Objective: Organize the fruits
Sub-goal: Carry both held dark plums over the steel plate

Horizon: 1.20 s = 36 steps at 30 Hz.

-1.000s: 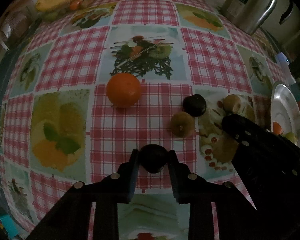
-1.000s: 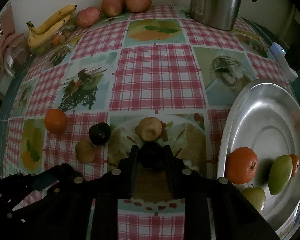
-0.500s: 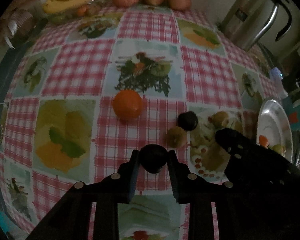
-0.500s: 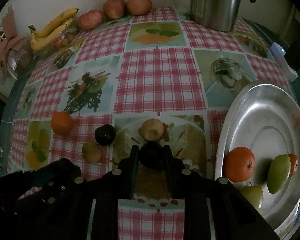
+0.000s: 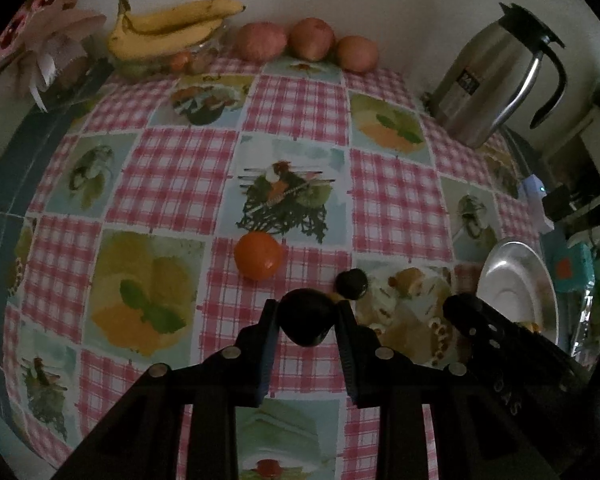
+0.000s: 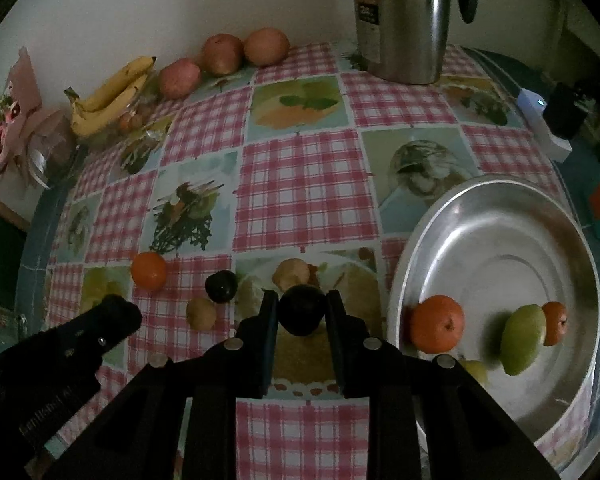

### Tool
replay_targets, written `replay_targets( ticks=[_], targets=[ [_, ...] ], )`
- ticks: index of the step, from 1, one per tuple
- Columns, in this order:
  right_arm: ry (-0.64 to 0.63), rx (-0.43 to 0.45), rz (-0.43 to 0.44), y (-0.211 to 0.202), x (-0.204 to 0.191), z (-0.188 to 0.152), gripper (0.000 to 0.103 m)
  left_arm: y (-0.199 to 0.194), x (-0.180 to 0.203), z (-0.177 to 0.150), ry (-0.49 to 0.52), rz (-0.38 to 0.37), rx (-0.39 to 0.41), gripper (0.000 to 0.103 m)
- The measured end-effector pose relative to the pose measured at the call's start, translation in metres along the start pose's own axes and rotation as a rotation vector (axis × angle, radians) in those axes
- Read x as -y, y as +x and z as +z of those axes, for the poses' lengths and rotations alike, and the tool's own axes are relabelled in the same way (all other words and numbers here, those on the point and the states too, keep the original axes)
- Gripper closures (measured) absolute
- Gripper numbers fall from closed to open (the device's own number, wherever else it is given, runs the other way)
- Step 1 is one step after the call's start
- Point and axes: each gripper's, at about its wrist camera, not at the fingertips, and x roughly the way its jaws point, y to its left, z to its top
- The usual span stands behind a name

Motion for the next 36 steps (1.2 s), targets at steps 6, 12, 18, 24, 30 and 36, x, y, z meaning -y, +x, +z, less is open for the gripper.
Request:
replay_targets(
  ticks=[6,12,18,24,30,36],
  targets=[
    [0.016,0.007,-0.007,-0.008,0.009,0.001,0.078,0.009,0.012,0.0,0.009,0.001,0.005,0.073],
    [0.044,0.016,-0.012,-0.014,0.024,0.001,0.078,0.01,0.023,-0.003,0.004,-0.009,0.003,0.073],
    [0.097,0.029,-0.033,-0.021,0.05,0.003,0.078,0.012,0.043,-0.006,0.031,-0.018,0.0,0.073],
    [0.17,0.044,-0.058,-0.031,0.083,0.001,0.078,0.011,0.067,-0.011,0.069,-0.025,0.008,0.073],
    [0.248,0.06,-0.071,-0.039,0.114,-0.001,0.078,0.017,0.09,-0.017,0.12,-0.027,-0.008,0.073],
    [0.323,0.076,-0.088,-0.046,0.146,-0.006,0.078,0.02,0.116,-0.022,0.174,-0.047,-0.005,0.073]
  ],
)
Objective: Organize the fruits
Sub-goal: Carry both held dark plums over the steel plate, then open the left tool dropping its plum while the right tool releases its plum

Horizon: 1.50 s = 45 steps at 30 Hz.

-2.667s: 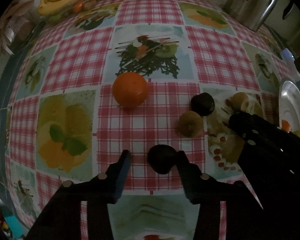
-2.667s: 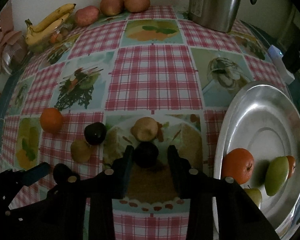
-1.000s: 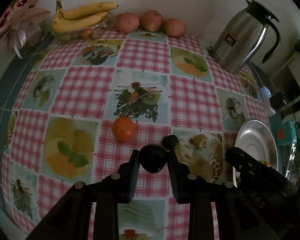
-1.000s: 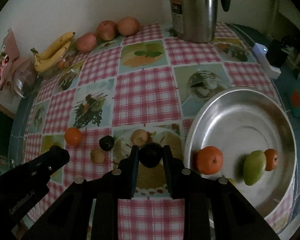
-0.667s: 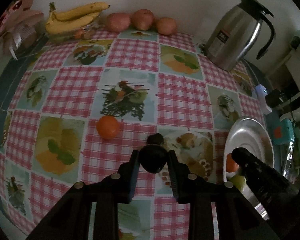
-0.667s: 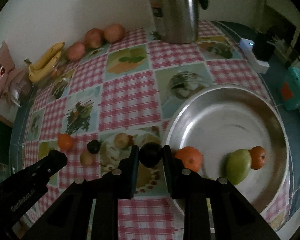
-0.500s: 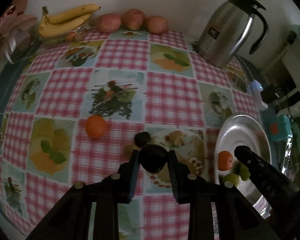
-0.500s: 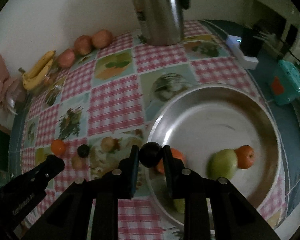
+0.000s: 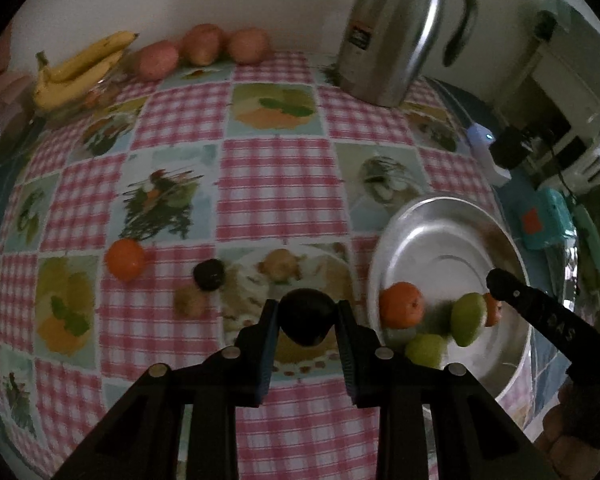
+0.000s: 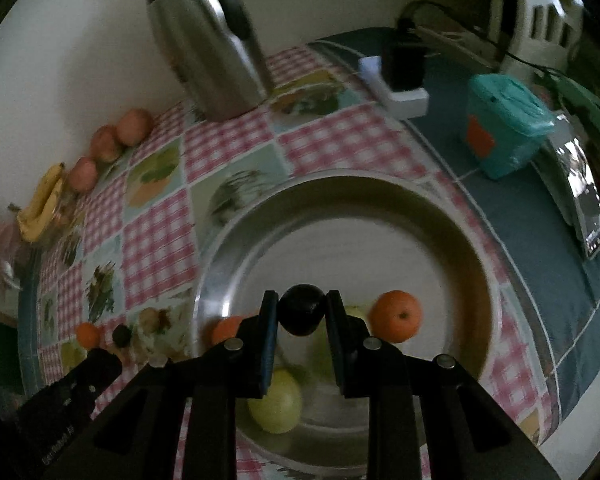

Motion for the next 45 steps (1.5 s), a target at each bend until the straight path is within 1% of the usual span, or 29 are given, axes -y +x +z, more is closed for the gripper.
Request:
replay_targets(
  ticks=[4,8,11,17,21,24,29,32,35,39,45],
  targets=[
    [0.035,0.005,-0.002,-0.001,0.014,0.002,0.078,0.001,0.019,0.001,0.035,-0.027,0.016,0.073],
    [0.054,0.016,-0.021,-0.003,0.026,0.004,0.078,0.004,0.037,0.002,0.074,-0.034,0.039,0.073],
    [0.061,0.027,-0.015,-0.002,0.031,0.006,0.078,0.011,0.05,0.002,0.107,-0.044,0.049,0.073],
    [0.043,0.043,-0.004,0.008,0.032,0.008,0.078,0.026,0.073,0.003,0.181,-0.022,0.115,0.073],
    [0.03,0.053,0.006,0.017,0.032,0.009,0.078,0.037,0.08,0.005,0.202,-0.021,0.136,0.073],
    [0.026,0.052,0.006,0.023,0.033,0.01,0.078,0.044,0.086,0.006,0.232,-0.003,0.143,0.073],
    [0.033,0.047,0.002,0.029,0.038,0.011,0.078,0.056,0.09,0.009,0.237,0.001,0.149,0.073],
    [0.019,0.048,-0.016,0.032,0.038,0.011,0.078,0.06,0.09,0.01,0.237,0.0,0.149,0.073],
    [0.02,0.048,-0.005,0.035,0.039,0.011,0.078,0.063,0.092,0.011,0.24,-0.001,0.144,0.073],
    [0.02,0.042,-0.016,0.038,0.04,0.011,0.078,0.067,0.091,0.011,0.234,-0.001,0.133,0.073],
    [0.033,0.027,-0.009,0.041,0.042,0.008,0.078,0.069,0.09,0.01,0.233,0.002,0.122,0.072]
  ],
)
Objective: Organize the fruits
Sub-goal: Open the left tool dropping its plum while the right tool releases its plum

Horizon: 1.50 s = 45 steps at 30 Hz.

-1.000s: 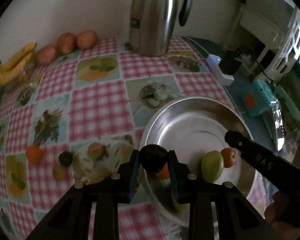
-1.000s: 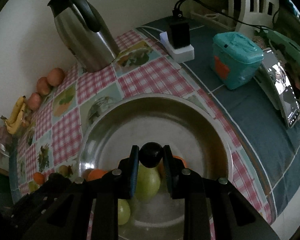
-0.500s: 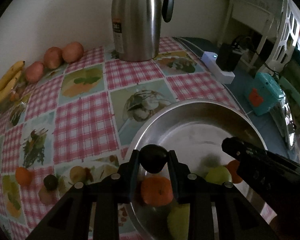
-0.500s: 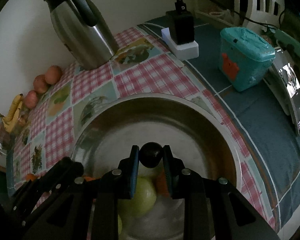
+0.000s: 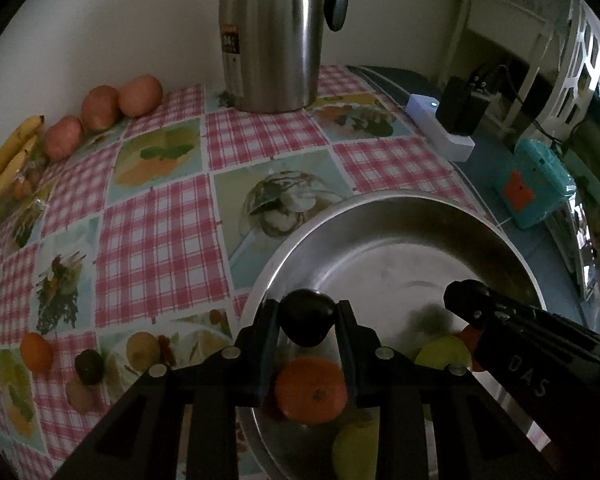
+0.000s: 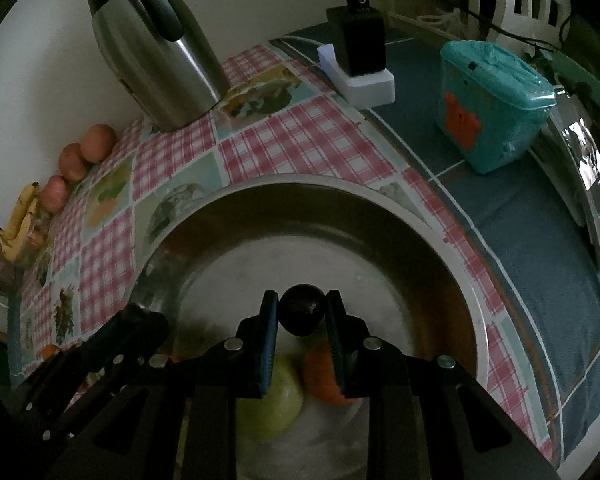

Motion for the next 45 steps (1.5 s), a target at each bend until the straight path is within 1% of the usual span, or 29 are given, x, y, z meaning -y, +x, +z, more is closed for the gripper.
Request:
replay_targets(
  ticks=[8,12,14,15,16,17,18,20,26,30,33,38,45],
  targets=[
    [-0.003,0.001,-0.001,0.0,-0.001,0.0,0.078,-0.001,-0.001,0.0,-0.007,-0.008,-0.003,0.072],
    [0.002,0.006,0.0,-0.002,0.0,0.0,0.078,-0.001,-0.002,0.001,-0.009,-0.017,-0.014,0.07],
    [0.003,0.007,-0.001,-0.002,0.0,0.0,0.078,-0.003,-0.001,0.001,-0.008,-0.018,-0.013,0.064],
    [0.004,0.005,-0.002,-0.002,0.0,0.0,0.077,-0.003,-0.001,0.001,-0.006,-0.019,-0.011,0.059],
    [0.008,0.004,-0.001,-0.003,0.0,0.0,0.077,-0.005,-0.001,0.002,-0.005,-0.025,-0.01,0.057],
    [0.012,0.004,0.0,-0.003,0.0,0.001,0.074,-0.006,-0.001,0.002,-0.006,-0.023,-0.009,0.056],
    [0.014,0.004,0.002,-0.004,0.001,0.001,0.067,-0.007,-0.001,0.003,-0.005,-0.018,-0.007,0.056],
    [0.02,0.008,-0.001,-0.005,0.002,0.001,0.064,-0.01,-0.001,0.004,0.0,-0.013,-0.001,0.055],
    [0.031,0.033,-0.009,-0.015,0.004,0.002,0.064,-0.021,-0.006,0.008,-0.011,-0.012,0.009,0.055],
    [0.029,0.056,-0.006,-0.026,0.003,0.003,0.064,-0.028,-0.012,0.011,-0.021,0.008,0.0,0.053],
    [0.021,0.062,-0.01,-0.032,0.001,0.002,0.064,-0.032,-0.019,0.011,-0.046,0.027,-0.014,0.053],
    [0.002,0.061,-0.014,-0.036,-0.004,0.0,0.065,-0.038,-0.038,0.007,-0.115,0.066,-0.051,0.053],
    [-0.02,0.046,-0.019,-0.039,-0.01,-0.004,0.065,-0.043,-0.066,-0.002,-0.209,0.094,-0.095,0.053]
  ],
)
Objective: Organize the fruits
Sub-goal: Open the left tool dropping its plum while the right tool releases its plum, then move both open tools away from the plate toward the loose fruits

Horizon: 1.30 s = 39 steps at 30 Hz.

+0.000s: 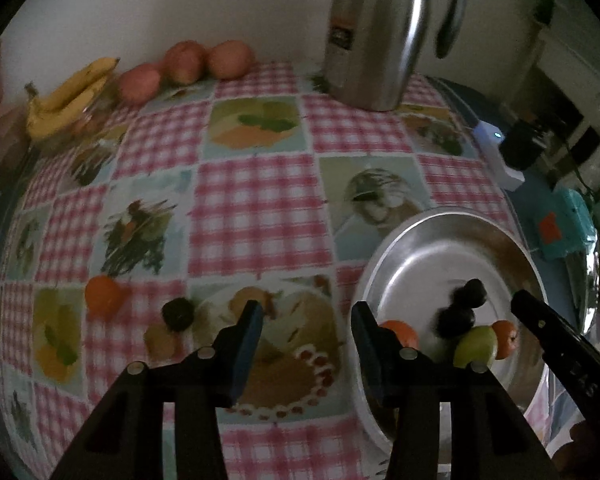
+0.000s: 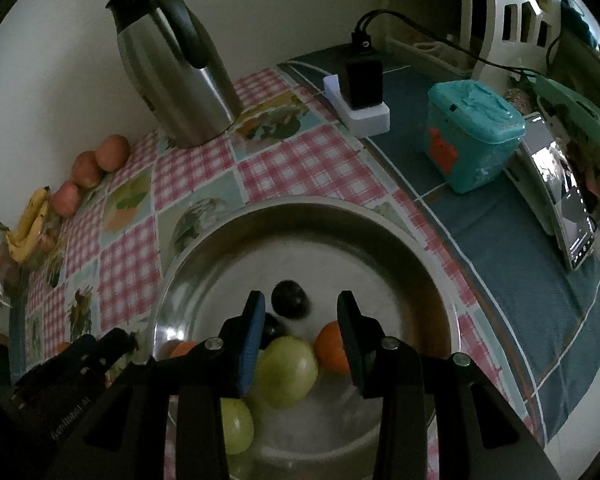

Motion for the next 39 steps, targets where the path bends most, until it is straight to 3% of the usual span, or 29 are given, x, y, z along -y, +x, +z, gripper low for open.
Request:
replay_targets(
  ticks=[13,24,29,31,34,37,39],
  targets=[
    [-0.015,-0.065,-0.005,-0.003,-0.031,0.0,0.065,-0.006,-0.052,-0.01,-0.154,0.003,-0.04,0.053],
    [-0.012,-0.085,-0.015,0.005,-0.047,-0.002,0.065,-0.004,-0.067,-0.011,-0.193,0.008,-0.063,0.048],
    [-0.032,-0.102,-0.04,0.009,-0.047,-0.008,0.065,0.0,-0.065,-0.011,-0.18,0.027,-0.083,0.037],
    [-0.038,-0.107,-0.049,0.01,-0.048,-0.009,0.065,0.001,-0.064,-0.011,-0.169,0.052,-0.093,0.023],
    [-0.064,-0.122,-0.11,0.013,-0.05,-0.009,0.048,0.005,-0.067,-0.011,-0.168,0.064,-0.105,0.019],
    [-0.067,-0.126,-0.148,0.015,-0.048,-0.008,0.045,0.008,-0.071,-0.012,-0.181,0.079,-0.115,0.009],
    [-0.057,-0.128,-0.157,0.016,-0.045,-0.007,0.039,0.009,-0.074,-0.011,-0.193,0.084,-0.118,0.008]
  ],
)
